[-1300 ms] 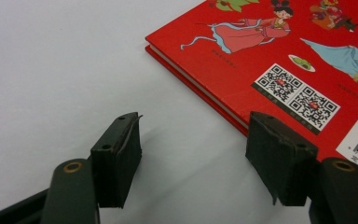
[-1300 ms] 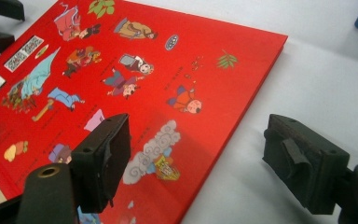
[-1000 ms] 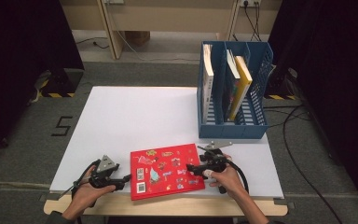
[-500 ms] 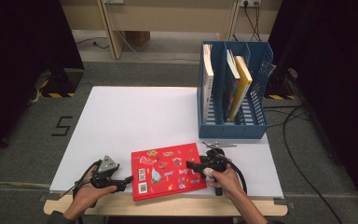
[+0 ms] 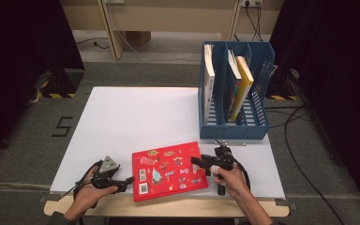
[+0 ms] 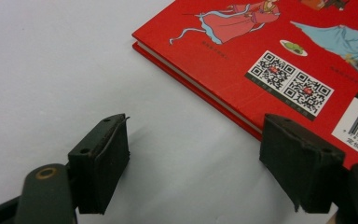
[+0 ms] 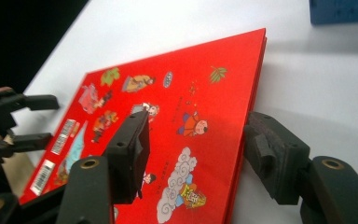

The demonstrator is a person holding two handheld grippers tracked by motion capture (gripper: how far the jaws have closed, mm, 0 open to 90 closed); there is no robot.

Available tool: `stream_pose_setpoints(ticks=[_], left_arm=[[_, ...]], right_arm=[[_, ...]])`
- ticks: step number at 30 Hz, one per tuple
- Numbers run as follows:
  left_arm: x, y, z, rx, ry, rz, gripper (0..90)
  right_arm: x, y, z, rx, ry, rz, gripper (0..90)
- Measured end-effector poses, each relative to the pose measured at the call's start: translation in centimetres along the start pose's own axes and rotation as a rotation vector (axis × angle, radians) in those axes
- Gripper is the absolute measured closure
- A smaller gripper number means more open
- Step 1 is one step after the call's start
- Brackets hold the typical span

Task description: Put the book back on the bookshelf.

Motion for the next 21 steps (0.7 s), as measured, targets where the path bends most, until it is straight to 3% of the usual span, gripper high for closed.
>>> stream_pose_setpoints(ticks=[5,9,15,21], left_arm=[[0.2,-0.4,0.0,-0.012,-0.006,-0.018,12.9],[0.1,-0.4,0.0,-0.009,-0.01,-0.021,12.8],[0.1,-0.4,0.1,-0.006,-0.009,-0.022,12.8],[0.2,-0.4,0.1,-0.014,-0.006,-0.031,11.9]], right_arm=[[-1.1,-0.8,-1.1,-0.01,0.039,-0.029,43.5],[-1.8,-2.0,-2.2,-0.061,0.052,-0.022,44.2],[-2.6,-3.4,-3.8,-0.095,0.063,-0.039,45.2],[-3.8,-6.5,-6.2,-0.162,0.094,-0.077,46.6]])
Point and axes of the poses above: each handheld gripper's, and its own axes: x roughly forward along the jaws, z roughly out of its underside, y roughly to its right, the point moved 1 cm from there along x, roughly forward along the jaws, and after that the axes turned 5 degrees about z, right-handed, at the moved point
